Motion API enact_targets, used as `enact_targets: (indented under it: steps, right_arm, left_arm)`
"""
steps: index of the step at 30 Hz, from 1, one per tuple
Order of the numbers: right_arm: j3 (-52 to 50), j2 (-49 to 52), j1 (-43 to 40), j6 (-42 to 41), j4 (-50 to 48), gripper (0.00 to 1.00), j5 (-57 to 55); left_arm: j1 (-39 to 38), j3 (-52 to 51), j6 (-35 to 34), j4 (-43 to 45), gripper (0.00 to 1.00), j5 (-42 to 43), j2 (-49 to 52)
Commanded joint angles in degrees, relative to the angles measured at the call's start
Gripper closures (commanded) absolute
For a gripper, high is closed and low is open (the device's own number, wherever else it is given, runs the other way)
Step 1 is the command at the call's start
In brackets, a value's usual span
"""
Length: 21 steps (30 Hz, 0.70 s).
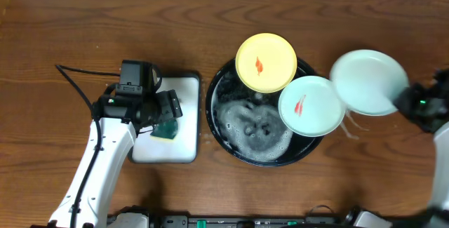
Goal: Clean dirty plates on tray and stack at the side
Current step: 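Carry the scrubbed plate right and set it on the table with the right gripper, then grasp the other pale green plate rim with the right gripper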
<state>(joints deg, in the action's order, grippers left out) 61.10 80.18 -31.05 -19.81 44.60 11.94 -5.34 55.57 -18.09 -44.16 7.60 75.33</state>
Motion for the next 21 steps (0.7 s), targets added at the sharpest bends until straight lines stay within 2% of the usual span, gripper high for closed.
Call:
enact_targets:
  steps: [1, 9, 10, 11, 12, 15, 17, 21]
  right_arm:
    - [0.7, 5.5, -5.5, -1.4, -1.5, 0.99, 1.9]
    - [0.7, 16.2, -9.6, -1.3, -3.2, 0.99, 1.6]
    - [0.7, 16.9, -9.6, -1.1, -3.0, 0.95, 1.6]
    - [0.7, 17.1, -9.6, -1.2, -3.0, 0.87, 1.6]
    - [0.7, 16.9, -9.6, -1.1, -3.0, 0.74, 2.3]
    - [0.7, 14.1, -9.4, 2.5, -3.7, 0.58, 8.3]
    - [0.7, 11.0, -8.4, 5.9, -4.0, 0.54, 12.5]
    - [0.7, 3.5, -3.6, 13.3, -2.6, 0.53, 19.9]
  left_arm:
    - [0.3, 0.5, 0.3, -0.2, 0.15, 0.3, -0.1]
    - [0.3, 0.5, 0.3, -0.2, 0.15, 0.3, -0.1]
    - [0.3, 0.5, 0.3, -0.2, 0.15, 0.3, -0.1]
    - [0.3, 0.5, 0.3, -0.2, 0.15, 0.3, -0.1]
    - [0.3, 0.5, 0.3, -0.2, 0.15, 0.3, -0.1]
    - [0.3, 0.5, 0.3, -0.2, 0.15, 0.3, -0.1]
    - [0.3, 0.5, 0.3, -0.2, 0.15, 0.3, -0.1]
    - [0.3, 0.5, 0.3, -0.2, 0.15, 0.3, -0.1]
